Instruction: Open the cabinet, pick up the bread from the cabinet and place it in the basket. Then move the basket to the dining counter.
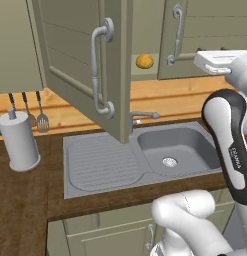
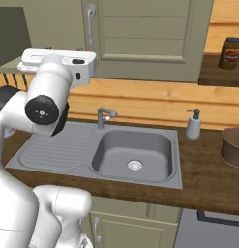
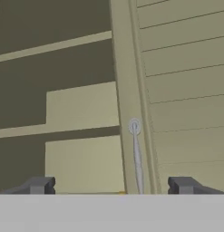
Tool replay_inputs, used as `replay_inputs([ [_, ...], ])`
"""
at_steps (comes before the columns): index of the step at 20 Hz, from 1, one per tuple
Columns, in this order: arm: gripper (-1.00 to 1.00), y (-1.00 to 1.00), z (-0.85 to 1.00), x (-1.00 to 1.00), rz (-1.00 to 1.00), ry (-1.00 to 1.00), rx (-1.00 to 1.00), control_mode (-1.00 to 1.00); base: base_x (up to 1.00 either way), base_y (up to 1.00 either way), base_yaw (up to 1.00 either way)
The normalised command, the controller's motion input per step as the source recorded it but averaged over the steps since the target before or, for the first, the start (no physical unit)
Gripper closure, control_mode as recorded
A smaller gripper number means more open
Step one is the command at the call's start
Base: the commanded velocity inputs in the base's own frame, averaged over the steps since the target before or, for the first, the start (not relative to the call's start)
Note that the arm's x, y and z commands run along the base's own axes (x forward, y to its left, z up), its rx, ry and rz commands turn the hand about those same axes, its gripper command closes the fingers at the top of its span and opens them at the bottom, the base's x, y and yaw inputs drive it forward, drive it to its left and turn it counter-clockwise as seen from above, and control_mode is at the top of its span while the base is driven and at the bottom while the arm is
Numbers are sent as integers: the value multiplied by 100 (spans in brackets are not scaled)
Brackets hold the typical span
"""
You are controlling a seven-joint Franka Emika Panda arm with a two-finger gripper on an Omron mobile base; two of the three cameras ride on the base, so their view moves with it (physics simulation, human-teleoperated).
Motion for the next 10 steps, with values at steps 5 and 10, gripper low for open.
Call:
replay_inputs([
  [5, -100, -1, -2, 58, 0, -1, -1, -100, 0, 0, 0],
  [10, -100, 0, 0, 59, 1, 1, 0, -100, 0, 0, 0],
])
